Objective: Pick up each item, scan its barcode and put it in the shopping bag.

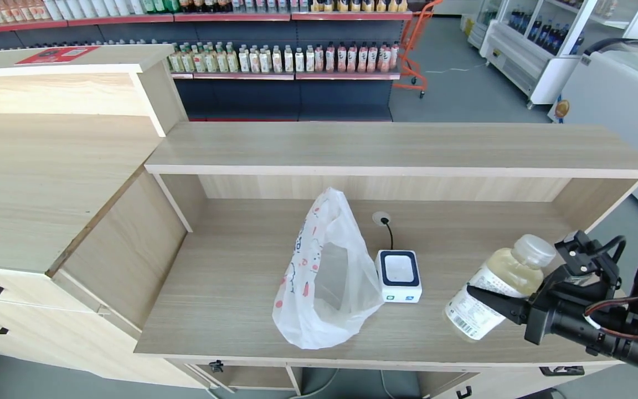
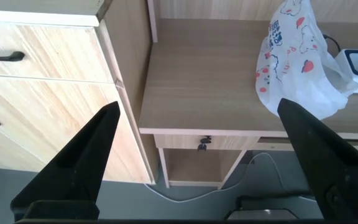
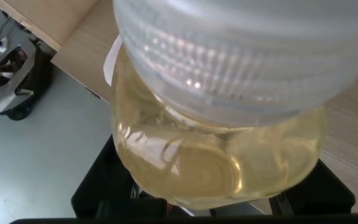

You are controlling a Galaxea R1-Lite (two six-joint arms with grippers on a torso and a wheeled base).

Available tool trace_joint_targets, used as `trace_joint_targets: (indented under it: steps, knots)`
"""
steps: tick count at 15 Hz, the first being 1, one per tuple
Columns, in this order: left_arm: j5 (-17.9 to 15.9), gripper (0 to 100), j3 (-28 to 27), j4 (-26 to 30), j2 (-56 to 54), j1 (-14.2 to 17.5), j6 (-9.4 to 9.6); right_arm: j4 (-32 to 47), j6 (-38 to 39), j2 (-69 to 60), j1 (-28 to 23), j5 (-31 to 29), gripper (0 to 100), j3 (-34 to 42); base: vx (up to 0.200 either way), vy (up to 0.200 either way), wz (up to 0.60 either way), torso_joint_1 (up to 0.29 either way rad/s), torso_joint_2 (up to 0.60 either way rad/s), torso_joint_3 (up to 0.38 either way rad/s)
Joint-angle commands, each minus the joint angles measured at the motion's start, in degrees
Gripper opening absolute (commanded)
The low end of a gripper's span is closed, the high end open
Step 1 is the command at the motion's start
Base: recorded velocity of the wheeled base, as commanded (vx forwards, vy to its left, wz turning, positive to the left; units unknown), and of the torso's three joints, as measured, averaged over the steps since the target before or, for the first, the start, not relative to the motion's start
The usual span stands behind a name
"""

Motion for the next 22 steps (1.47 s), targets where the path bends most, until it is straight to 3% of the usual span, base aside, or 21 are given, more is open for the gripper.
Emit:
trace_joint_targets:
  steps: [1, 4, 11, 14, 22]
  knots:
    - [0.01, 100, 0.01, -0.01, 0.00, -0.05, 0.00, -0.06, -0.12, 3.69, 0.33, 0.05, 0, -1.96, 0.000, 0.000, 0.00, 0.000, 0.00, 0.000]
    - [0.01, 100, 0.01, -0.01, 0.00, -0.05, 0.00, -0.14, -0.21, 11.07, 2.97, -0.30, 0, -9.87, 0.000, 0.000, 0.00, 0.000, 0.00, 0.000]
    - [0.01, 100, 0.01, -0.01, 0.00, -0.05, 0.00, 0.12, 1.72, 30.32, 15.62, -4.78, 0, -29.47, 0.000, 0.000, 0.00, 0.000, 0.00, 0.000]
    - [0.01, 100, 0.01, -0.01, 0.00, -0.05, 0.00, 0.21, 1.55, 39.11, 20.63, -4.96, 0, -42.39, 0.000, 0.000, 0.00, 0.000, 0.00, 0.000]
    - [0.01, 100, 0.01, -0.01, 0.00, -0.05, 0.00, 7.33, -14.27, 53.00, 23.36, -4.96, 0, -61.38, 0.000, 0.000, 0.00, 0.000, 0.00, 0.000]
